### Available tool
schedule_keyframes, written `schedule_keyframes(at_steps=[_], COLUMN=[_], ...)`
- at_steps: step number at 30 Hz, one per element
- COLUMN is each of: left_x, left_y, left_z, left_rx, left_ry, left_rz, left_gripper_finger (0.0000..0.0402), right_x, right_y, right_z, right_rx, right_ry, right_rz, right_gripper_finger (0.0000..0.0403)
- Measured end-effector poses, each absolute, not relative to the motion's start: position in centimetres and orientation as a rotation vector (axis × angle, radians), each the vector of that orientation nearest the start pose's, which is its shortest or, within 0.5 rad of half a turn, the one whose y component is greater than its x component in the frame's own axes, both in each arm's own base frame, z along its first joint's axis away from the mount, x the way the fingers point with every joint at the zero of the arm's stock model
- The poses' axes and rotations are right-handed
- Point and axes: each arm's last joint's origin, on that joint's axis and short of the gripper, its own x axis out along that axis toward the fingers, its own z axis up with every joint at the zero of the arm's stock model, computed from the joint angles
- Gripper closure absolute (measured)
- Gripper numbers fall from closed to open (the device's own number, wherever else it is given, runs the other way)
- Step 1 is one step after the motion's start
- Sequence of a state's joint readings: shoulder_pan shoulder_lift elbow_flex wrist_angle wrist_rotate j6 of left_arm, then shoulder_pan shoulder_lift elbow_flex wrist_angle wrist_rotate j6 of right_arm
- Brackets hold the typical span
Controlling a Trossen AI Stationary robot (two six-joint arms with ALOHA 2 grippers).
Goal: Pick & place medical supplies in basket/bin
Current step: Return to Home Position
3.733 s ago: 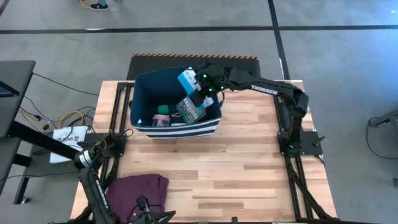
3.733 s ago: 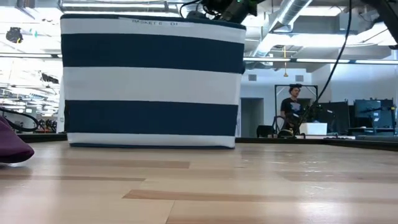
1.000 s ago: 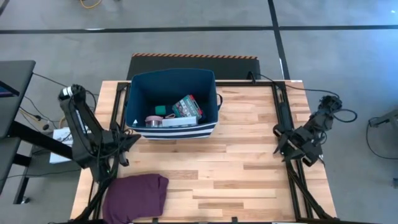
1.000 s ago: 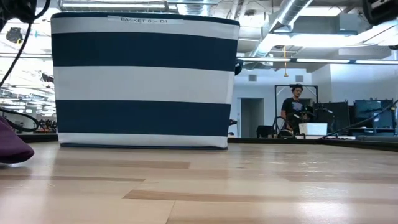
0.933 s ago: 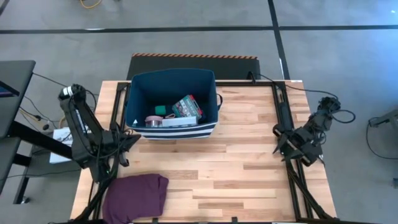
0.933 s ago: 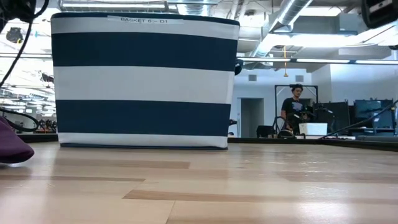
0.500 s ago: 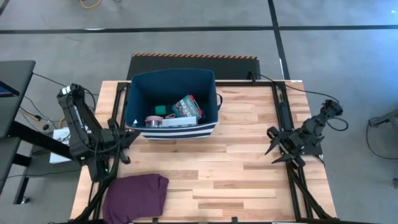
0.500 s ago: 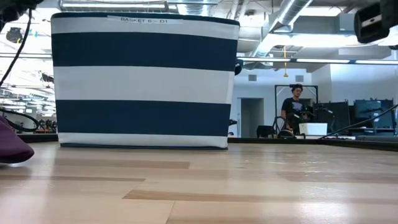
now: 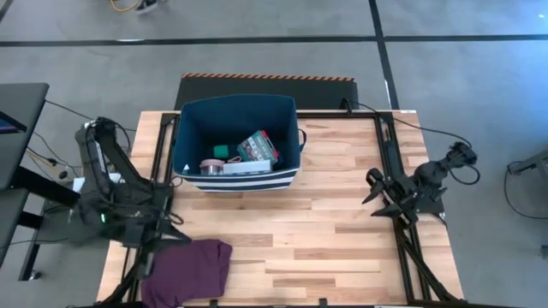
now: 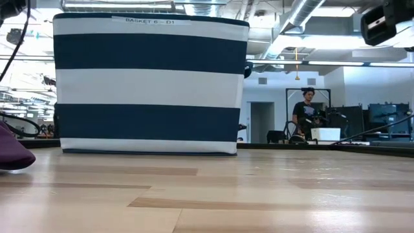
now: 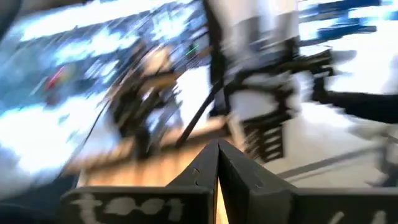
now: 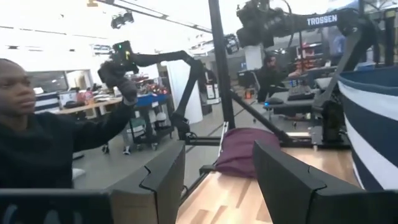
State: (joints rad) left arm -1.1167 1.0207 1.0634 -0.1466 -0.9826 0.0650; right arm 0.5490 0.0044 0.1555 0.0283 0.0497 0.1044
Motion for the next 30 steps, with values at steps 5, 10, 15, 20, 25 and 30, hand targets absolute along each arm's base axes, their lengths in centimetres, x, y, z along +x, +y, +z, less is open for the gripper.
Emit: schedule_keyframes(at_steps=[5, 10, 15, 20, 25, 30], left_x=[12.9, 15.4, 15.2, 12.5, 9.5, 7.8], left_y=[-15.7, -13.6, -10.7, -7.7, -5.6, -4.3], left_z=[39.2, 33.0, 29.5, 27.5, 25.1, 22.3], left_rx=[0.25, 0.135, 0.001, -0.077, -0.144, -0.171], left_ry=[0.042, 0.216, 0.19, 0.082, -0.036, -0.129], left_rz=[-0.278, -0.205, -0.218, -0.222, -0.237, -0.237], left_gripper_finger=[0.0401, 0.0401, 0.0401, 0.0401, 0.0401, 0.0401], right_x=[7.3, 7.3, 7.3, 7.3, 7.3, 7.3], right_y=[4.1, 4.2, 4.3, 4.3, 4.3, 4.3], right_z=[21.9, 21.8, 21.8, 21.5, 21.3, 21.3], right_rx=[0.177, 0.183, 0.167, 0.16, 0.153, 0.153], right_ry=[-0.15, -0.141, -0.141, -0.113, -0.091, -0.091], right_rz=[0.49, 0.534, 0.56, 0.558, 0.555, 0.555], right_gripper_finger=[0.0221, 0.0221, 0.0221, 0.0221, 0.0221, 0.0221])
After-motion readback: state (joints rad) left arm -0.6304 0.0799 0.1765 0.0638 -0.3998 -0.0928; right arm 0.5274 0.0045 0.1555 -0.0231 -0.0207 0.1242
